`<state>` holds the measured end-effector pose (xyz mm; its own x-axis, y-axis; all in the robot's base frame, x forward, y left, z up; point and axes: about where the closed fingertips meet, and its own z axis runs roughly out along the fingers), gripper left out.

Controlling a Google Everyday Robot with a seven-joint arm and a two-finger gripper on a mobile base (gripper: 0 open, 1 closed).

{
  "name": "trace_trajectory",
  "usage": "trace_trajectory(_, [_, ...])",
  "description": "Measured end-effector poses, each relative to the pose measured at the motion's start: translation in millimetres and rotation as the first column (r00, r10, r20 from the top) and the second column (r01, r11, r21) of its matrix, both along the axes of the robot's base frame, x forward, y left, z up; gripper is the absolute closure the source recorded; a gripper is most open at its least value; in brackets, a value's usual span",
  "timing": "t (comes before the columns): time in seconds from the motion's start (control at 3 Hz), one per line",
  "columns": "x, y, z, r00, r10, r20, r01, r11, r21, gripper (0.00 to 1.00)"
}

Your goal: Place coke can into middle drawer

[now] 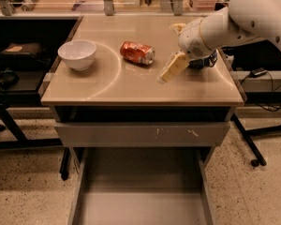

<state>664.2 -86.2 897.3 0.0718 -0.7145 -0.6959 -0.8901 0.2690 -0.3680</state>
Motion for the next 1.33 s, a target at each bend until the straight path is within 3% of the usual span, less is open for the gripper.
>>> trace_trajectory(0.67, [49, 32, -8, 0.9998, 0.003, 0.018, -0.004, 0.999, 0.044, 0.00])
trace_trajectory(1.0, [70, 56, -5, 0.9991, 0.040, -0.009, -0.039, 0.994, 0.098, 0.00])
trace_trajectory(1.33, [85, 69, -11, 0.9952, 0.066, -0.073, -0.054, 0.987, 0.151, 0.00])
